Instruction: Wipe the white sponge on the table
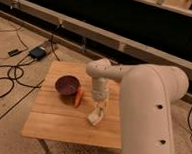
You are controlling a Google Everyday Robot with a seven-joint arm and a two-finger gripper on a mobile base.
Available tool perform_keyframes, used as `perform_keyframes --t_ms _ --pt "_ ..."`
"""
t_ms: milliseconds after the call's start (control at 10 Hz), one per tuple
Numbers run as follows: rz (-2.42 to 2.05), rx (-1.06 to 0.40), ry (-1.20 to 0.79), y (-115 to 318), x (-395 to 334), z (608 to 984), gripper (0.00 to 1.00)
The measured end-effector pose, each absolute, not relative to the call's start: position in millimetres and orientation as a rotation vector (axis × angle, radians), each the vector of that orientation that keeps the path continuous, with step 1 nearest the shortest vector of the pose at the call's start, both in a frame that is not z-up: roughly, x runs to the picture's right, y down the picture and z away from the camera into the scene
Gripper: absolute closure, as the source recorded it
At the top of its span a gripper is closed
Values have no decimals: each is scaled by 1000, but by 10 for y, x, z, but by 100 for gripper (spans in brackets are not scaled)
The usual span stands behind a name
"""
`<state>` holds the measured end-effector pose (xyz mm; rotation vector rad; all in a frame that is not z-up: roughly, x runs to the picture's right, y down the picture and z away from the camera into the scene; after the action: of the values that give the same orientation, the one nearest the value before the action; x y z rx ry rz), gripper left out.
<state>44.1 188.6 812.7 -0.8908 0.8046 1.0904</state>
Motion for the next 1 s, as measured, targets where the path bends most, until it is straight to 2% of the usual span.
perform_keyframes --t_ms 500,1000 --pt "999 -992 773 2180 -39 7981 100" --pt "1010 -999 715 2176 -514 8138 100"
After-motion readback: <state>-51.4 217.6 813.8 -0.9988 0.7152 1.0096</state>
